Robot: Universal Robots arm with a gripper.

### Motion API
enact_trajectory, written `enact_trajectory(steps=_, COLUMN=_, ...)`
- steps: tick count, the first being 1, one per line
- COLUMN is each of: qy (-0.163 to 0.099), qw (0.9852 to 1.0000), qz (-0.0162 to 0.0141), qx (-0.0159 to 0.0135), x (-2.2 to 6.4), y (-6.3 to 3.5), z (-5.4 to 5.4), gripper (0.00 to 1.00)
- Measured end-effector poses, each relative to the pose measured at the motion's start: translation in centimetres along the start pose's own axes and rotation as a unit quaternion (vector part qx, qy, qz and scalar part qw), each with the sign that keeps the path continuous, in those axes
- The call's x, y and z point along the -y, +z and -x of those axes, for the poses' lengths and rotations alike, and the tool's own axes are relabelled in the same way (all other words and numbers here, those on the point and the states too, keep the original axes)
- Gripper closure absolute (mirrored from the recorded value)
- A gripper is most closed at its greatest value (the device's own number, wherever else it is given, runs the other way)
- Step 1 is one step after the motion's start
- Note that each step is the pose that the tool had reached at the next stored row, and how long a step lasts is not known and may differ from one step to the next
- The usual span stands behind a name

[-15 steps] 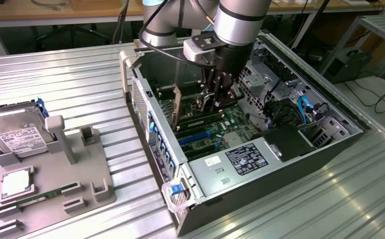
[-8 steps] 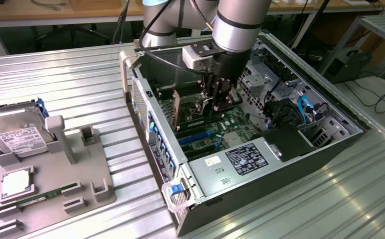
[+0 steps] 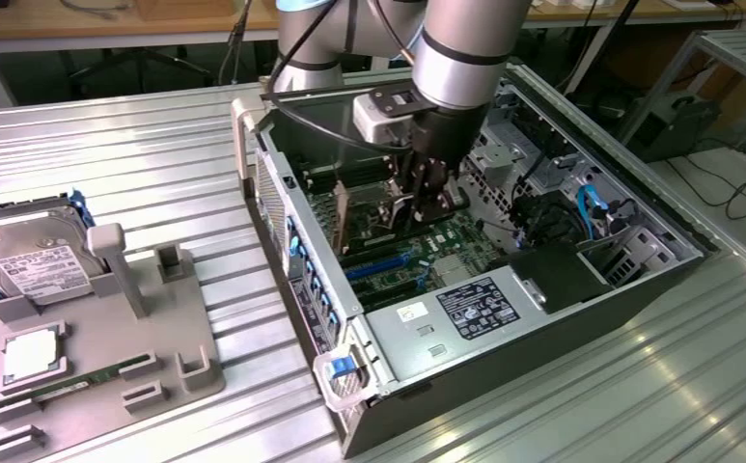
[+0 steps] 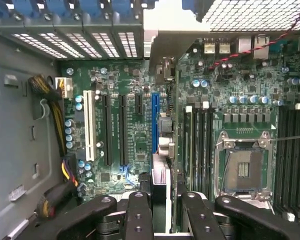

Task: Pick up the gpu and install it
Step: 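Insert the gpu into the slot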

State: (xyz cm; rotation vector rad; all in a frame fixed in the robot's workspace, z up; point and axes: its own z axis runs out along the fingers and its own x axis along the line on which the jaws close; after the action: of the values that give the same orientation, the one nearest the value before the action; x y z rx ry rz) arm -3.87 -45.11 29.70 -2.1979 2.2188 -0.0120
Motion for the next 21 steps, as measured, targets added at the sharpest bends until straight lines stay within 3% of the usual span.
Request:
enact_trajectory(steps=3, qy=0.0, qw=1.0, qz=-0.0001, qx=0.0, x=-0.64, y=0.05, z=0.0, gripper=0.72)
enact_trajectory(steps=8, qy=0.0, qw=1.0, qz=-0.0008, qx=0.0003, x=-0.77, y=0.94, z=-0.1, gripper=0.72)
enact_trajectory(steps=11, qy=0.0, qw=1.0, qz=-0.0008, qx=0.0022, x=-0.95, y=1.32, z=-0.1, gripper=0.72)
enact_trajectory(steps=18, qy=-0.003, qw=0.9999, qz=-0.001, qx=0.0102, x=-1.25, y=1.85, z=-0.5, gripper=0.72)
enact_trajectory(steps=21, qy=-0.003, qw=0.9999, qz=-0.0011, qx=0.0107, x=-1.4, y=2.03, z=-0.7, gripper=0.72)
